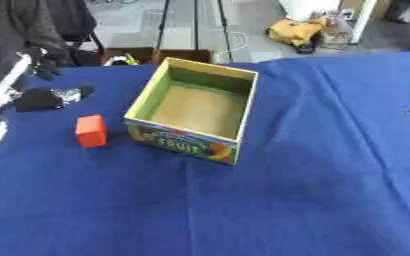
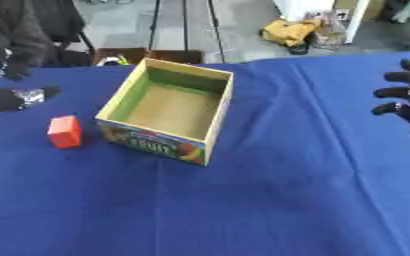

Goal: Pick up objects on the table and place them in the box.

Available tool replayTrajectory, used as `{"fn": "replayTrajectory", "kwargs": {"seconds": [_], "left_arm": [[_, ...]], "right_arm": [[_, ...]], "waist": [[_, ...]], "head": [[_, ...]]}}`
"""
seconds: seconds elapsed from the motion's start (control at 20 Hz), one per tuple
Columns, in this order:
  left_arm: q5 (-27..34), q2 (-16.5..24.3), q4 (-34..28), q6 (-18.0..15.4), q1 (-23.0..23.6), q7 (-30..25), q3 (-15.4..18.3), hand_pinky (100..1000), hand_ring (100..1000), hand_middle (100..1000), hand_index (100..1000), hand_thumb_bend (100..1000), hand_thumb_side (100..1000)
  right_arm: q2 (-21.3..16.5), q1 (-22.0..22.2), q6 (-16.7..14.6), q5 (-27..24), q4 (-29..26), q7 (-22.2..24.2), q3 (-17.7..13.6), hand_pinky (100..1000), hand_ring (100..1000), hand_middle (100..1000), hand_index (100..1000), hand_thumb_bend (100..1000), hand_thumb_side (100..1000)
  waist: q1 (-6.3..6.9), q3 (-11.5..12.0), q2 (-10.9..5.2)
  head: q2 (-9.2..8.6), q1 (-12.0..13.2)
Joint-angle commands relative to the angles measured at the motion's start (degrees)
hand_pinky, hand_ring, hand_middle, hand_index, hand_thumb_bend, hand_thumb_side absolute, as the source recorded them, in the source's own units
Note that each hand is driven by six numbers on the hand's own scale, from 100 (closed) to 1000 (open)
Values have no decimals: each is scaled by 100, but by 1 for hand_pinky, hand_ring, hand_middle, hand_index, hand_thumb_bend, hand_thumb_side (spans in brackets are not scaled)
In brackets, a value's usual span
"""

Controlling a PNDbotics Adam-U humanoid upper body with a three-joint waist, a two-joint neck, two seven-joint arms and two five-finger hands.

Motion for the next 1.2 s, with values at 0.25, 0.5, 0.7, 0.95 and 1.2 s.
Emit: {"fn": "replayTrajectory", "kwargs": {"seconds": [0.25,0.5,0.7,0.95,1.2], "left_arm": [[-762,511,285,-24,-461,-750,-189,771,737,722,840,931,302],[-1255,202,1066,-203,-1078,-1244,-966,766,718,697,827,903,279],[-1659,-36,1723,-419,-1434,-1648,-1397,764,714,694,827,890,268],[-2137,-164,2499,-783,-1569,-2125,-1211,758,702,683,825,874,266],[-2630,-217,3027,-1086,-1692,-2618,-769,753,696,677,819,854,267]], "right_arm": [[-161,-103,36,-37,-83,100,84,534,653,696,849,163,548],[-154,-73,45,-52,-65,123,82,534,653,695,848,164,548],[-147,-34,33,-51,-59,105,55,534,652,695,848,164,548],[-135,-10,25,-51,-57,89,37,533,652,693,848,164,548],[-126,7,18,-51,-56,77,21,533,652,691,848,164,548]], "waist": [[75,-258,-138],[75,-304,-156],[52,-265,-164],[35,-258,-161],[17,-219,-157]], "head": [[62,169],[88,141],[94,85],[86,60],[85,36]]}}
